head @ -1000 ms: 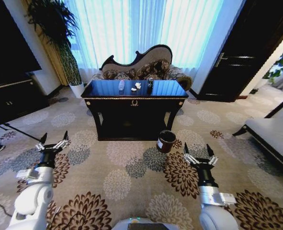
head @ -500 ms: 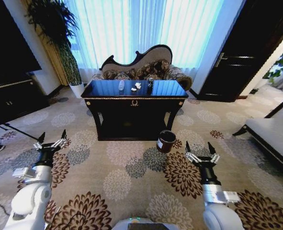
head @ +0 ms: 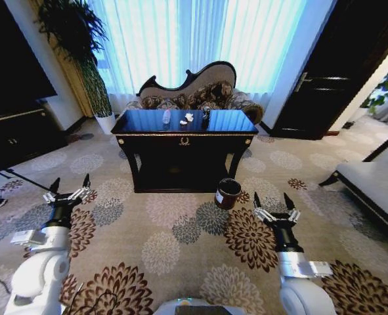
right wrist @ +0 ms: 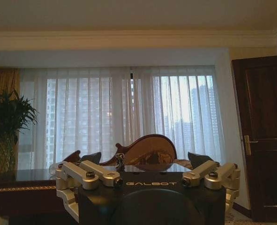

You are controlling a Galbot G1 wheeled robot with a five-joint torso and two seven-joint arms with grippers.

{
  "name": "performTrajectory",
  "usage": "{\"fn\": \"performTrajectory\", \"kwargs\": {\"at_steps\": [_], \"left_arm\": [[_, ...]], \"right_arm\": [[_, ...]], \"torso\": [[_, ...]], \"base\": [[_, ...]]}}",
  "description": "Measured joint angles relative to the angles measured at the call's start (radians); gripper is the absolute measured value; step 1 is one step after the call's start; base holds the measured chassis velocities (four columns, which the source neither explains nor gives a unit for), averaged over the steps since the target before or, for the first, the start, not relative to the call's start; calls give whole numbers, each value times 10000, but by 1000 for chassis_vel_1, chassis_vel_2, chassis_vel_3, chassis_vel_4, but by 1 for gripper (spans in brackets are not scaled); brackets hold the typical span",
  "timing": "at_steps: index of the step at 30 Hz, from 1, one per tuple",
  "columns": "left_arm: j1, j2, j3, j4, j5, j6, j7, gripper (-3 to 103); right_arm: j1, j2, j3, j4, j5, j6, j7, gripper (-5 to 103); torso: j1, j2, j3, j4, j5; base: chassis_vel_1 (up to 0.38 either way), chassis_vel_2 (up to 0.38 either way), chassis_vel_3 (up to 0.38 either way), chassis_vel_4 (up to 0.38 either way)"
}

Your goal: Move to the front of the table and place the trash on the table into the trash bin.

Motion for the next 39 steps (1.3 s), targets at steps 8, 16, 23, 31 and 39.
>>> {"fn": "performTrajectory", "kwargs": {"at_steps": [8,16,23,31,39], "left_arm": [[-113,-21,-142,-298,-158,278,-27,100],[-104,-16,-239,-350,-170,302,-23,100],[-120,91,-431,-342,-267,291,-19,100],[-78,40,-404,-430,-265,279,-11,100],[-61,35,-398,-448,-240,240,9,100]], "right_arm": [[2,60,493,195,219,0,-97,100],[3,25,744,363,433,14,-187,100],[63,81,738,382,489,10,-187,100],[63,155,724,444,490,10,-180,100],[50,201,700,493,491,10,-179,100]], "torso": [[-3,1,-1,0,-1],[1,0,0,0,1],[9,-3,3,-3,-2],[-1,-1,0,-1,-4],[-1,0,0,0,0]], "base": [[-60,77,82,-72],[-217,218,236,-235],[-264,261,272,-276],[-197,210,213,-207],[-192,196,192,-200]]}}
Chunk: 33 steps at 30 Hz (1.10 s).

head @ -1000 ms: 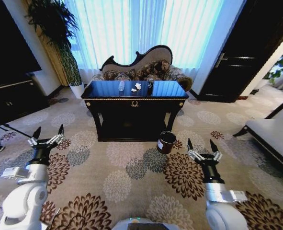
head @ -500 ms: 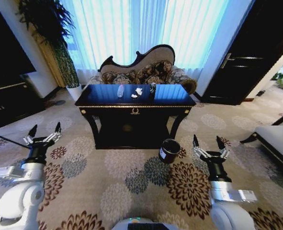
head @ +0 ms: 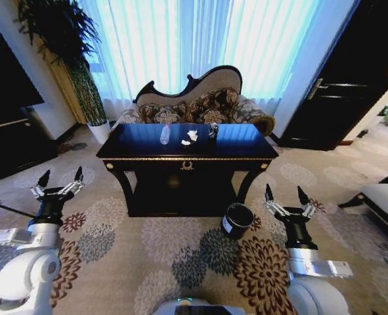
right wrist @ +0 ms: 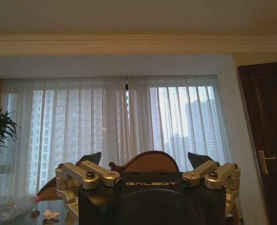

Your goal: Move to the front of the table and place the trash on the table into the trash bin.

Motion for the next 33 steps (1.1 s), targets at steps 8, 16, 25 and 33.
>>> {"fn": "performTrajectory", "kwargs": {"at_steps": [8,16,25,33], "left_arm": [[-29,-59,26,-50,14,-14,18,100],[40,-59,47,-150,11,-17,22,100],[-1,-33,97,-85,39,-17,22,100],[-70,79,176,151,80,-21,14,100]], "right_arm": [[-4,103,-141,61,-64,-1,2,100],[-6,109,-157,163,-77,-53,-2,100],[37,134,-329,55,-180,-57,4,100],[126,129,-538,-15,-334,7,3,100]], "torso": [[-1,0,1,0,1],[2,0,1,1,0],[4,0,2,1,2],[15,-5,6,1,0]], "base": [[-187,186,203,-182],[-237,227,215,-230],[-230,224,237,-239],[-202,187,179,-196]]}}
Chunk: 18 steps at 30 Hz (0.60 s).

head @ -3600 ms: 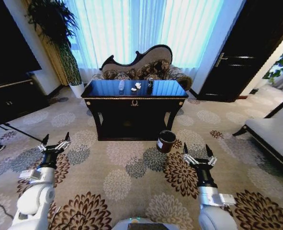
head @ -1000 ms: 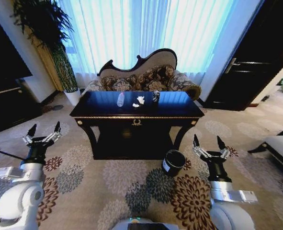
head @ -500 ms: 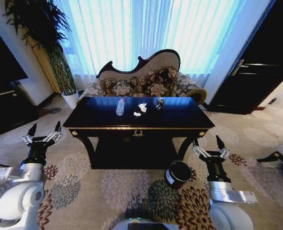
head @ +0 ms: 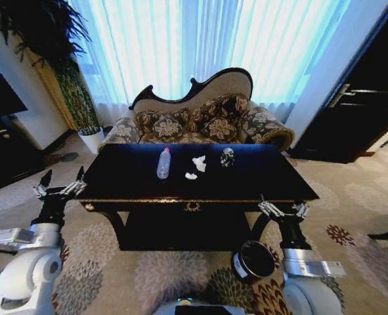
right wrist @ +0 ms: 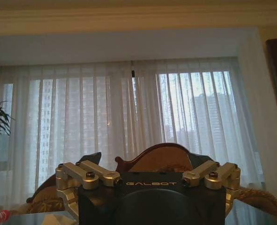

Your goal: Move to the front of the table and place the trash on the table into the trash bin.

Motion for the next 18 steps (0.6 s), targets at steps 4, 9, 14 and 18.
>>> {"fn": "performTrajectory", "kwargs": {"at_steps": [4,9,14,18], "left_arm": [[-10,181,98,45,-13,6,-138,100],[-138,945,697,256,-420,65,-990,100],[-1146,1965,1365,664,-2068,1020,-2945,100],[-1813,2309,1701,876,-2681,1637,-3309,100]], "right_arm": [[3,12,-76,-18,-35,16,-24,100],[-5,37,-147,-35,-119,152,-59,100],[-96,58,-178,14,-129,318,-142,100],[-107,60,-224,22,-147,362,-179,100]], "torso": [[-1,1,0,0,-3],[-29,11,-10,1,0],[-22,9,-7,-2,-3],[-9,3,-2,-1,-2]], "base": [[-41,45,37,-25],[0,0,0,0],[7,-11,-10,9],[0,0,0,0]]}}
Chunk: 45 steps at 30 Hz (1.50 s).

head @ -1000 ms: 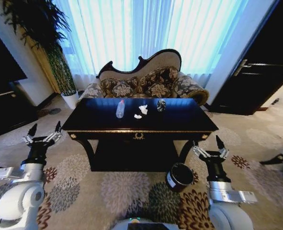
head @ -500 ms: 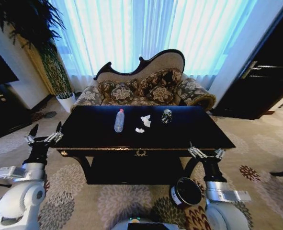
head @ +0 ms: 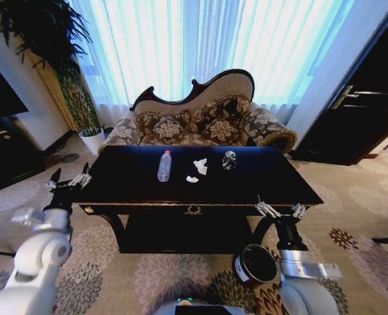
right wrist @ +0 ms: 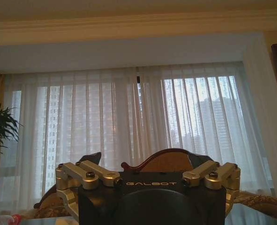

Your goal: Move to the front of the table and place the trash on the table into the trash bin.

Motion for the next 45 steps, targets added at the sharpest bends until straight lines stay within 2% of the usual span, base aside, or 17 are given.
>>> {"fn": "performTrajectory", "kwargs": {"at_steps": [2,4,6,8,9,10,11,13,15,21,25,27,28,31,36,45], "left_arm": [[-764,211,406,279,-245,557,39,100],[-928,255,498,326,-323,689,87,100],[-1606,526,948,546,-531,1178,555,100],[-1801,635,1103,636,-555,1274,783,100],[-2672,1069,2175,996,-816,1557,1223,100],[-3029,1120,2636,1133,-875,1667,1181,100],[-3029,1120,2636,1133,-875,1667,1181,100],[-3545,1036,3253,1291,-884,1930,877,100],[-4214,649,3985,1489,-851,2468,88,100],[-4847,53,4839,1694,-527,2967,-570,100],[-5130,-678,5924,1758,550,3315,-1082,100],[-5165,-987,6280,1799,704,3606,-1512,100],[-5165,-987,6280,1799,704,3606,-1512,100],[-5197,-1547,6808,1947,1080,4082,-2256,100],[-5201,-2001,7174,2040,1876,4280,-2597,100],[-5298,-2214,7376,2254,2081,4227,-2515,100]], "right_arm": [[-16,37,-140,32,-128,55,-39,100],[-21,52,-181,41,-165,64,-44,100],[-42,134,-376,76,-344,88,-48,100],[-43,150,-432,80,-386,94,-50,100],[-38,212,-609,87,-499,104,-49,100],[-34,246,-670,99,-518,104,-36,100],[-34,246,-670,99,-518,104,-36,100],[-35,298,-761,133,-584,104,-24,100],[-46,368,-883,169,-728,104,-20,100],[-71,449,-1016,190,-874,104,-21,100],[-133,573,-1113,186,-988,104,-30,100],[-155,592,-1143,163,-992,105,-32,100],[-155,592,-1143,163,-992,105,-32,100],[-126,626,-1191,32,-1096,105,-34,100],[-93,756,-1322,-19,-1262,105,-33,100],[-35,807,-1440,-72,-1388,97,-56,100]], "torso": [[1,-1,0,0,0],[0,-1,0,-1,0],[-5,1,-2,-1,1],[-6,1,-3,-1,1],[-5,0,-2,1,3],[-3,0,-1,1,2],[-3,0,-1,1,2],[-3,0,-2,-1,4],[-4,0,-2,0,2],[-4,1,-2,-2,1],[-4,1,-2,-1,4],[-4,1,-3,0,4],[-4,1,-3,0,4],[-4,1,-2,0,3],[-4,2,-2,-1,4],[-4,1,-2,0,3]], "base": [[0,0,0,0],[0,0,0,0],[0,0,0,0],[0,0,0,0],[0,0,0,0],[0,0,0,0],[0,0,0,0],[0,0,0,0],[0,0,0,0],[0,0,0,0],[0,0,0,0],[0,0,0,0],[0,0,0,0],[0,0,0,0],[0,0,0,0],[0,0,0,0]]}}
